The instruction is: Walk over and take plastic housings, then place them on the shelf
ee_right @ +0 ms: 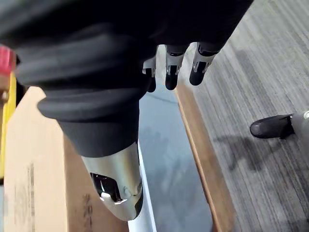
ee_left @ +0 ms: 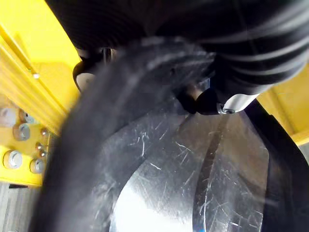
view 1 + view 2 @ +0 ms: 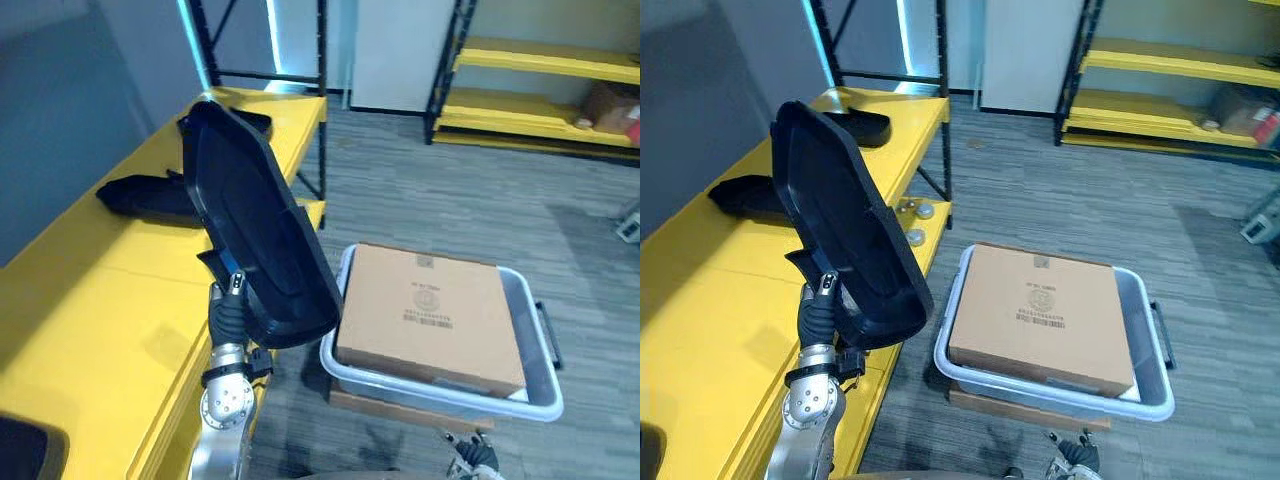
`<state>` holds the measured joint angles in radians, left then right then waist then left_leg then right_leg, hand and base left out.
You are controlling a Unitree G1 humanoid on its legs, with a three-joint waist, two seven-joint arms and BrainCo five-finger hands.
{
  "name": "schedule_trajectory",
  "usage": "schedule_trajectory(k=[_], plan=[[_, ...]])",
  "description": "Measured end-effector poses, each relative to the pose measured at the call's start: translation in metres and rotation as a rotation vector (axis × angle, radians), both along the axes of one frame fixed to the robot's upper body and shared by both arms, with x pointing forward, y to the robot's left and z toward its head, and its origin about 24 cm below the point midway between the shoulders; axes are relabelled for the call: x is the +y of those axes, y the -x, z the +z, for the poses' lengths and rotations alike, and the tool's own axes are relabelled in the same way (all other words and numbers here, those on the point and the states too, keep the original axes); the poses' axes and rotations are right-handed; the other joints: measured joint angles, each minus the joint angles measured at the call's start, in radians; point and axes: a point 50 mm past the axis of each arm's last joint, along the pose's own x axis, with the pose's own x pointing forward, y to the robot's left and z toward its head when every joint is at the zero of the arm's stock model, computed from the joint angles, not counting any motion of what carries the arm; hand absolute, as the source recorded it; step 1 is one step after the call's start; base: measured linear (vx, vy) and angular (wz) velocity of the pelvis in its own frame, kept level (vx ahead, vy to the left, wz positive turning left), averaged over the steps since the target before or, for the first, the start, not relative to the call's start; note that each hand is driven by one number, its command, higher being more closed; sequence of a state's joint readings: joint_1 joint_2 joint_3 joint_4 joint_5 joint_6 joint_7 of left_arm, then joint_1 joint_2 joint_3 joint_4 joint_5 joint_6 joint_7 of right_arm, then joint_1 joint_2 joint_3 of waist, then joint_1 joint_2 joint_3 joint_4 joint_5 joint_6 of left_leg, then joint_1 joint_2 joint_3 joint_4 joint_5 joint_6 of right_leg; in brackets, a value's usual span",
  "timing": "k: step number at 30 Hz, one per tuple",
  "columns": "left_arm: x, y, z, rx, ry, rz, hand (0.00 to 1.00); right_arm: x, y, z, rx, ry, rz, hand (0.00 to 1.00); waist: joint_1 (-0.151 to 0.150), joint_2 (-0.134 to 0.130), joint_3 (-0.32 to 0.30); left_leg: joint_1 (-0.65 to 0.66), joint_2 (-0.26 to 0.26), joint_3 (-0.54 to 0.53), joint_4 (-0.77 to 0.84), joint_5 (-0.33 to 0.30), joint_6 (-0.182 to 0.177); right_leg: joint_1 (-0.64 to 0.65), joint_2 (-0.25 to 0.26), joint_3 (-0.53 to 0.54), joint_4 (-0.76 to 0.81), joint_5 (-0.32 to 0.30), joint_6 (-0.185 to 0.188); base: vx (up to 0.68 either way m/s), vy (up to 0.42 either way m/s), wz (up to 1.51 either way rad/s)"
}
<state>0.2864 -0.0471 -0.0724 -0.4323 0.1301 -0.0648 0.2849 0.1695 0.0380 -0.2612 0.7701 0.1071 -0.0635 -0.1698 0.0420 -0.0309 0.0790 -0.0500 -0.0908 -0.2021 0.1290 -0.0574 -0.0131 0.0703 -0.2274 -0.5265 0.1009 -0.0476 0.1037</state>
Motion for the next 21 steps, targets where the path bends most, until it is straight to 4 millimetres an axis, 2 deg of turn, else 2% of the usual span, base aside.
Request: schedule_trajectory(k=[2, 3, 4, 5, 6, 7, 8, 9, 11, 13, 16, 17, 18, 19, 20, 21], plan=[[0.001, 0.001, 0.004, -0.022, 0.003, 0.008, 1.00, 0.000, -0.009, 0.003, -0.026, 0.014, 0.028, 0.00, 0.023, 0.007, 0.011, -0.029, -0.008, -0.012, 0.028, 0.000, 0.000, -0.001, -0.012, -0.049, 0.032, -0.021, 0.003, -0.02, 0.007, 1.05], [0.001, 0.002, 0.005, -0.029, 0.006, 0.011, 1.00, 0.004, -0.016, 0.005, -0.040, 0.013, 0.053, 0.00, 0.033, 0.010, 0.016, -0.056, -0.012, 0.016, 0.045, -0.009, -0.011, 0.005, -0.025, -0.086, 0.055, -0.040, 0.006, -0.12, 0.029, 1.17], [0.001, 0.003, 0.008, -0.042, 0.006, 0.011, 1.00, 0.004, -0.018, 0.006, -0.040, 0.018, 0.046, 0.00, 0.030, 0.019, 0.030, -0.084, 0.041, 0.163, 0.064, -0.070, -0.015, 0.020, -0.028, -0.131, 0.067, -0.044, 0.007, -0.15, 0.038, 1.06], [0.001, 0.004, 0.010, -0.050, 0.009, 0.012, 1.00, 0.003, -0.017, 0.006, -0.038, 0.024, 0.042, 0.00, 0.029, 0.021, 0.037, -0.095, 0.077, 0.252, 0.081, -0.082, -0.022, 0.029, -0.029, -0.150, 0.069, -0.044, 0.006, -0.17, 0.053, 1.00], [0.001, 0.005, 0.011, -0.066, 0.008, 0.010, 1.00, 0.000, -0.015, 0.006, -0.035, 0.040, 0.042, 0.00, 0.027, 0.031, 0.040, -0.121, 0.142, 0.403, 0.118, -0.090, -0.011, 0.039, -0.027, -0.191, 0.075, -0.045, 0.008, -0.10, 0.037, 0.78], [0.000, 0.005, 0.012, -0.072, 0.009, 0.006, 1.00, -0.004, -0.014, 0.007, -0.031, 0.059, 0.050, 0.00, 0.028, 0.036, 0.040, -0.140, 0.185, 0.494, 0.153, -0.097, 0.001, 0.042, -0.023, -0.222, 0.080, -0.046, 0.009, -0.06, 0.026, 0.61], [0.000, 0.005, 0.012, -0.072, 0.009, 0.005, 1.00, -0.004, -0.014, 0.008, -0.031, 0.060, 0.051, 0.00, 0.028, 0.036, 0.040, -0.141, 0.187, 0.498, 0.155, -0.097, 0.002, 0.042, -0.023, -0.224, 0.080, -0.046, 0.009, -0.03, 0.070, 0.63], [-0.002, 0.005, 0.012, -0.073, 0.018, -0.002, 1.00, -0.007, -0.012, 0.009, -0.034, 0.075, 0.055, 0.00, 0.028, 0.040, 0.041, -0.170, 0.201, 0.525, 0.195, -0.110, 0.019, 0.053, -0.025, -0.276, 0.081, -0.051, 0.014, -0.02, 0.087, 0.65], [-0.002, 0.006, 0.011, -0.073, 0.030, -0.005, 1.00, -0.006, -0.013, 0.010, -0.039, 0.073, 0.054, 0.00, 0.027, 0.040, 0.040, -0.182, 0.201, 0.525, 0.211, -0.115, 0.027, 0.072, -0.028, -0.322, 0.068, -0.057, 0.013, -0.01, 0.082, 0.68], [-0.002, 0.006, 0.012, -0.085, 0.052, -0.007, 1.00, -0.004, -0.011, 0.009, -0.035, 0.069, 0.050, 0.00, 0.029, 0.040, 0.040, -0.193, 0.189, 0.497, 0.231, -0.111, 0.027, 0.085, -0.031, -0.340, 0.061, -0.059, 0.028, 0.02, 0.057, 0.46], [-0.005, 0.005, 0.013, -0.095, 0.062, -0.034, 1.00, -0.007, -0.002, 0.007, -0.013, 0.075, 0.042, 0.00, 0.027, 0.033, 0.035, -0.206, 0.138, 0.427, 0.242, -0.103, 0.038, 0.111, -0.058, -0.398, 0.099, -0.068, 0.040, 0.06, 0.065, 0.65], [-0.009, 0.004, 0.014, -0.097, 0.069, -0.059, 1.00, -0.009, 0.001, 0.006, -0.002, 0.084, 0.046, 0.00, 0.026, 0.033, 0.036, -0.210, 0.119, 0.395, 0.256, -0.105, 0.042, 0.121, -0.083, -0.423, 0.152, -0.088, 0.034, 0.08, 0.056, 0.87], [-0.011, 0.004, 0.014, -0.097, 0.070, -0.075, 1.00, -0.010, 0.003, 0.005, 0.013, 0.088, 0.053, 0.00, 0.025, 0.034, 0.036, -0.211, 0.104, 0.360, 0.266, -0.111, 0.052, 0.119, -0.115, -0.417, 0.240, -0.113, -0.002, 0.08, 0.041, 0.95], [-0.012, 0.004, 0.014, -0.098, 0.072, -0.080, 1.00, -0.010, 0.005, 0.004, 0.023, 0.087, 0.054, 0.00, 0.024, 0.033, 0.036, -0.207, 0.098, 0.339, 0.267, -0.114, 0.056, 0.112, -0.135, -0.388, 0.298, -0.119, -0.025, 0.06, 0.010, 1.03], [-0.017, 0.003, 0.015, -0.101, 0.075, -0.103, 1.00, -0.009, 0.010, 0.002, 0.044, 0.083, 0.054, 0.00, 0.020, 0.032, 0.036, -0.189, 0.082, 0.297, 0.260, -0.122, 0.070, 0.068, -0.164, -0.267, 0.427, -0.137, -0.090, 0.05, -0.035, 1.10], [-0.018, 0.002, 0.017, -0.111, 0.070, -0.109, 1.00, -0.007, 0.012, 0.001, 0.050, 0.078, 0.068, 0.00, 0.017, 0.032, 0.036, -0.173, 0.074, 0.248, 0.254, -0.123, 0.073, 0.018, -0.131, -0.103, 0.490, -0.192, -0.096, 0.06, -0.060, 1.09]])
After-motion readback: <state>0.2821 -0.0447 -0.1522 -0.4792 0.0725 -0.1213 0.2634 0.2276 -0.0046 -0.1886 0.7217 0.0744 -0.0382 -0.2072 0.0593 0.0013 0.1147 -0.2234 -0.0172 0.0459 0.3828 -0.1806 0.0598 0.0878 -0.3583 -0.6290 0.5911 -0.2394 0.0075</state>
